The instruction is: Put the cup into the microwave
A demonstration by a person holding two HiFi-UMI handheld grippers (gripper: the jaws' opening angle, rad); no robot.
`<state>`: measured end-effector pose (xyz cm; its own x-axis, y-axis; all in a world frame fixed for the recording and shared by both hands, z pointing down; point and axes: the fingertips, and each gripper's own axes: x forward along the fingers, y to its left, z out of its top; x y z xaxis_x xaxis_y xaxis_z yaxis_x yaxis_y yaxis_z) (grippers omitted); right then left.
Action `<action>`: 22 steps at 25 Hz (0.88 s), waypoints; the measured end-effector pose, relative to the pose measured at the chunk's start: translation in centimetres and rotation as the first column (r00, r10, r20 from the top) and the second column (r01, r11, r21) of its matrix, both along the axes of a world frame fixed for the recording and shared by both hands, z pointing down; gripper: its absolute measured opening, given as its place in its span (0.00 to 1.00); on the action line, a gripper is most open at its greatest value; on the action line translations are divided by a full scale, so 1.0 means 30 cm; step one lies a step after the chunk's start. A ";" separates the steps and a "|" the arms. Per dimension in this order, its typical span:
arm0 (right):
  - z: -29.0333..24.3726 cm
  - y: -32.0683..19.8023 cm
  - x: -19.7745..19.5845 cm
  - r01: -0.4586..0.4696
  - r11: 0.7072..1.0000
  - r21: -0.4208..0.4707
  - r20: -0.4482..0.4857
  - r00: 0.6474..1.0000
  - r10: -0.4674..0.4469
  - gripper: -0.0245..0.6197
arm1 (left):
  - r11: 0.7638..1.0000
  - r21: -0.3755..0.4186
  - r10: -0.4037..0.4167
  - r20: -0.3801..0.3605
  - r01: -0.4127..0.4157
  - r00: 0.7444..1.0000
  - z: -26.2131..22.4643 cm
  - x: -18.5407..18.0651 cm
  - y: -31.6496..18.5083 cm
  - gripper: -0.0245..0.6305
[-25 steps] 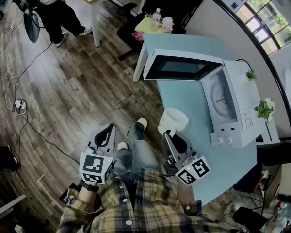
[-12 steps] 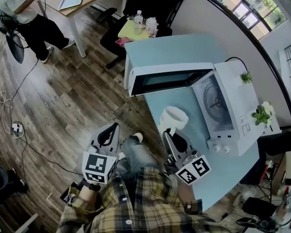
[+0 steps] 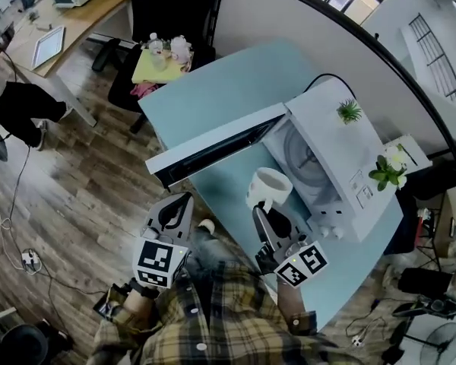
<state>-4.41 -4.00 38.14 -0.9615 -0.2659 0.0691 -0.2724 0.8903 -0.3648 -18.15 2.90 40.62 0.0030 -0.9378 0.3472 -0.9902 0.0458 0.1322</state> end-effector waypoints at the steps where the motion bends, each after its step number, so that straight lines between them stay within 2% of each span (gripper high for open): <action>1: 0.002 -0.022 0.013 -0.025 1.000 -0.005 0.002 1.000 0.025 0.12 | 0.999 0.003 0.032 0.002 -0.032 0.999 -0.007 0.014 -0.038 0.03; 6: -0.002 -0.104 0.080 -0.133 0.991 0.000 0.012 0.991 0.133 0.12 | 0.984 0.025 0.177 -0.002 -0.177 0.984 -0.027 0.101 -0.196 0.03; 11: -0.015 -0.143 0.169 -0.254 0.967 0.024 0.029 0.967 0.253 0.12 | 0.948 0.048 0.315 0.018 -0.316 0.949 -0.032 0.193 -0.321 0.03; 19: -0.023 -0.155 0.335 -0.443 0.896 0.034 0.028 0.896 0.442 0.12 | 0.874 0.057 0.481 0.021 -0.482 0.876 -0.038 0.332 -0.442 0.03; 22: -0.020 -0.150 0.386 -0.510 0.860 0.032 0.022 0.860 0.509 0.12 | 0.836 0.055 0.546 0.020 -0.546 0.837 -0.034 0.387 -0.471 0.03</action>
<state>7.18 -8.51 37.54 -0.6919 -0.7209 0.0395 -0.6873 0.6409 -0.3419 -6.53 -11.24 39.61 0.5196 -0.8019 0.2948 -0.8524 -0.5102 0.1147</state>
